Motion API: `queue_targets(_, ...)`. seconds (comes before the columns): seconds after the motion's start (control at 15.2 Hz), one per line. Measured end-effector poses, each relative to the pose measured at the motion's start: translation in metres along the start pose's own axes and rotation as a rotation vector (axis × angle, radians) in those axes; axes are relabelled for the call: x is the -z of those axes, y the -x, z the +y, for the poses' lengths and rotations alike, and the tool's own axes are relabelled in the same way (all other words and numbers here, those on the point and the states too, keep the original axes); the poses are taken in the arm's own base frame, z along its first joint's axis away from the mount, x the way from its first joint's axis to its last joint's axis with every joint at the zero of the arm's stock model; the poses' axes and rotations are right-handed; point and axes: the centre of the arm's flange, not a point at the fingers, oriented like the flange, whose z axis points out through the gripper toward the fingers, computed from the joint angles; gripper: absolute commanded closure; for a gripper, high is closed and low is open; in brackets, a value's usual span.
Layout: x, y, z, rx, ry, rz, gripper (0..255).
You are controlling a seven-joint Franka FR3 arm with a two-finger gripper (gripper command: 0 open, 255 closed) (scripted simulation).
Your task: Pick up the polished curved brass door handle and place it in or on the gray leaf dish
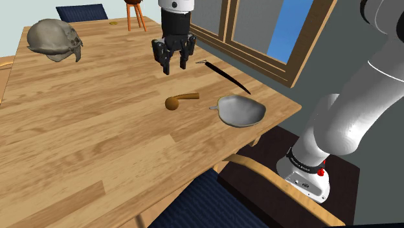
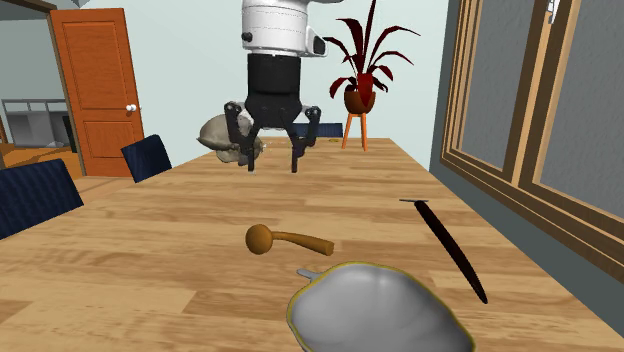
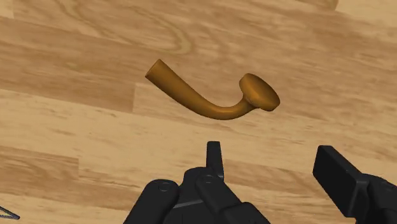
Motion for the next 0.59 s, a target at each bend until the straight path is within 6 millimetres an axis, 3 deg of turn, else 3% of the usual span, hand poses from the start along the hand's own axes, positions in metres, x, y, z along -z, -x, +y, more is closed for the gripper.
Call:
queue_targets(0.4, -0.075, -0.063, 0.007, -0.12, -0.09, -0.323, 0)
queue_targets(0.59, -0.106, -0.068, 0.006, -0.15, -0.112, -0.408, 0)
